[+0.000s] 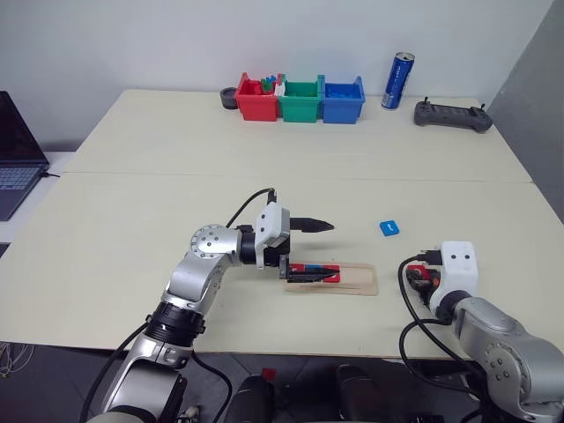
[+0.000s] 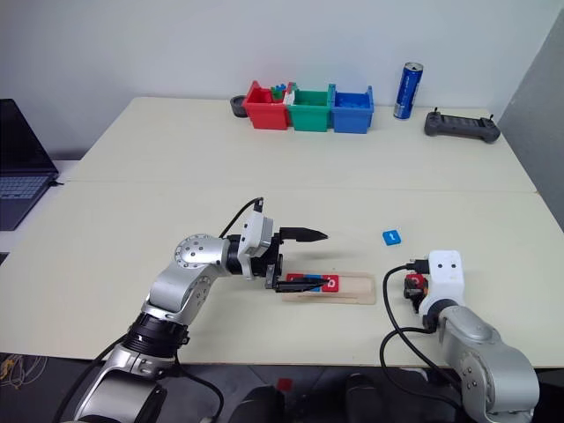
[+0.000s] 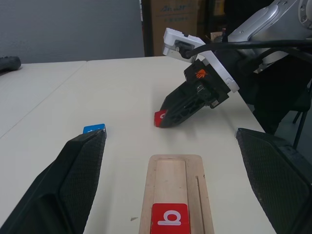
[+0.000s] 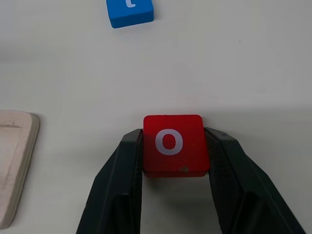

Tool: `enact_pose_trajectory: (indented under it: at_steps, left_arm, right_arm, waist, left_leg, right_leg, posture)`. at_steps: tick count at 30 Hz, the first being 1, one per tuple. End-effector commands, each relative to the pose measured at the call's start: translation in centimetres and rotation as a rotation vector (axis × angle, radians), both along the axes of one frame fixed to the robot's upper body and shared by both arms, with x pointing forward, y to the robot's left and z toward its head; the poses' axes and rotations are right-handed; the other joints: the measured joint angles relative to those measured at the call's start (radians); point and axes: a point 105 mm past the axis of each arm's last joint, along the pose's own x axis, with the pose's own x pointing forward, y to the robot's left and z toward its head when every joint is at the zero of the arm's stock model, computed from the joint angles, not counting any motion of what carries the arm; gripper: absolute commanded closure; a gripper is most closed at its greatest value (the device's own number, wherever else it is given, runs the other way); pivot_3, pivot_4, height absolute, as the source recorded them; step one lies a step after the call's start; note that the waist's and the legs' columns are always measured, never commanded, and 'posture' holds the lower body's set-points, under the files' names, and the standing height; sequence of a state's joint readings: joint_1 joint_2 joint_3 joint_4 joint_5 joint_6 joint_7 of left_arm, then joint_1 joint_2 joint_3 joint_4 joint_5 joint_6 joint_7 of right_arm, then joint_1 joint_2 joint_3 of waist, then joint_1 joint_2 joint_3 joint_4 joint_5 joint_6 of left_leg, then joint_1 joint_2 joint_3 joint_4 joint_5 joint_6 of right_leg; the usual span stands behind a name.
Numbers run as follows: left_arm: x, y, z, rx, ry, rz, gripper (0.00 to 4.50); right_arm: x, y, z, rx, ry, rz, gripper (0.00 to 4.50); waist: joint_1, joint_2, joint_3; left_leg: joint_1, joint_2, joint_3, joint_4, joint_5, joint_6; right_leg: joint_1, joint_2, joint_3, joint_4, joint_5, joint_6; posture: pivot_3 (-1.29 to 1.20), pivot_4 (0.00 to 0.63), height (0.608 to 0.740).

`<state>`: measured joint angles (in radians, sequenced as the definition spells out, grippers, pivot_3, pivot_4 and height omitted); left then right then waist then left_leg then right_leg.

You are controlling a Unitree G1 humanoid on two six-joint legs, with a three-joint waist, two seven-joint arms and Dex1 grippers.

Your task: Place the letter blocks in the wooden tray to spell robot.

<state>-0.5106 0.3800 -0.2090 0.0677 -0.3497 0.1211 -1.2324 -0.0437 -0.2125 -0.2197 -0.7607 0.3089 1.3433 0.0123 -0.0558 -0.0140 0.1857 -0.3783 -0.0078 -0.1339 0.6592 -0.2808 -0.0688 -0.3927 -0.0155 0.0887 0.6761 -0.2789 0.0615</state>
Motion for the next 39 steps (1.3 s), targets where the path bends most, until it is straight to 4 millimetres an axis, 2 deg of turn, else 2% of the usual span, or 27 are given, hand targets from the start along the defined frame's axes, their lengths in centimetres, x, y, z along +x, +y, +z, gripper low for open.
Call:
enact_pose_trajectory:
  at_steps: [1,5,9,13,16,19,21,23,27,32,39]
  left_arm:
    - [-0.1,-0.1,0.7,-0.011,-0.038,-0.009,0.0]
    - [-0.1,-0.1,0.7,-0.012,-0.038,-0.005,0.0]
    - [0.0,-0.2,0.7,-0.012,-0.04,-0.004,0.0]
    - [0.0,-0.2,0.6,-0.013,-0.04,-0.004,0.0]
    - [0.0,-0.2,0.6,-0.013,-0.04,-0.005,0.0]
    - [0.1,-0.3,0.6,-0.014,-0.042,-0.009,0.0]
    - [0.1,-0.4,0.6,-0.015,-0.044,-0.013,0.0]
    - [0.1,-0.5,0.5,-0.01,-0.051,-0.024,0.0]
    - [0.1,-0.5,0.3,0.004,-0.058,-0.042,0.0]
    - [0.2,-0.5,0.4,0.006,-0.063,-0.047,0.0]
    - [0.2,-0.4,0.4,0.009,-0.065,-0.037,0.0]
  right_arm:
    - [-0.2,1.3,-0.1,0.036,0.013,0.046,2.69]
    - [-0.2,1.5,0.6,0.037,-0.012,0.091,1.35]
    - [0.2,-0.1,1.6,0.003,-0.047,0.076,0.03]
    - [0.6,-0.6,3.5,-0.003,-0.108,0.079,0.03]
    - [1.3,-0.5,6.0,-0.012,-0.184,0.124,0.03]
    - [1.9,0.4,8.3,-0.024,-0.261,0.271,0.03]
    - [1.3,1.5,9.3,-0.015,-0.314,0.47,0.03]
    - [0.1,1.6,8.8,-0.069,-0.323,0.673,0.03]
    - [-1.1,-1.0,5.4,-0.234,-0.247,0.951,0.03]
    - [-0.2,-3.1,2.8,-0.229,-0.161,1.031,0.03]
    - [1.2,-3.2,0.4,-0.189,-0.118,1.058,0.03]
  waist:
    - [0.0,0.0,0.0]
    - [0.0,0.0,0.0]
    - [0.001,0.0,0.0]
    - [0.0,0.0,0.0]
    - [-0.001,0.0,0.0]
    - [0.001,0.0,0.0]
    - [0.002,0.0,0.0]
    - [0.009,-0.001,0.001]
    - [0.016,-0.001,0.001]
    - [0.008,-0.002,0.001]
    - [0.008,-0.002,0.001]
  left_leg:
    - [0.0,0.0,0.0,0.0,0.0,0.0]
    - [0.0,0.0,0.0,0.0,0.0,0.0]
    - [0.0,0.0,0.0,0.0,0.0,0.0]
    - [-0.001,0.0,0.0,0.0,0.0,0.0]
    - [-0.001,0.0,0.0,0.0,0.0,0.0]
    - [-0.001,0.0,0.0,0.0,0.0,0.0]
    - [-0.002,0.0,0.0,0.0,0.0,0.0]
    - [-0.003,0.0,-0.001,-0.001,0.0,0.0]
    - [-0.002,0.0,0.0,-0.001,-0.002,0.004]
    - [-0.002,-0.001,0.003,0.0,-0.002,0.004]
    - [-0.002,-0.001,0.002,0.001,-0.002,0.004]
  right_leg:
    - [0.0,0.0,0.0,0.0,0.0,0.0]
    - [0.0,0.0,0.0,0.0,0.0,0.0]
    - [0.0,0.0,0.0,0.0,0.0,0.0]
    - [0.0,0.0,0.0,0.0,0.0,0.0]
    - [-0.001,0.0,0.0,0.0,0.0,0.0]
    - [-0.001,0.0,-0.001,0.0,0.0,0.0]
    - [-0.001,0.0,-0.001,-0.002,0.0,0.0]
    - [-0.001,0.0,-0.002,-0.003,0.0,0.0]
    - [0.004,-0.001,-0.004,-0.013,0.0,0.002]
    - [0.004,-0.003,0.0,-0.013,0.002,0.004]
    - [0.004,-0.002,0.0,-0.012,0.002,0.004]
  posture:
    - [0.0,0.15,0.74]
    - [0.0,0.15,0.74]
    - [0.0,0.15,0.74]
    - [0.0,0.15,0.74]
    - [0.0,0.15,0.74]
    - [0.0,0.15,0.74]
    - [0.0,0.15,0.74]
    - [0.0,0.15,0.74]
    - [0.0,0.15,0.74]
    - [0.0,0.15,0.74]
    - [0.0,0.15,0.74]
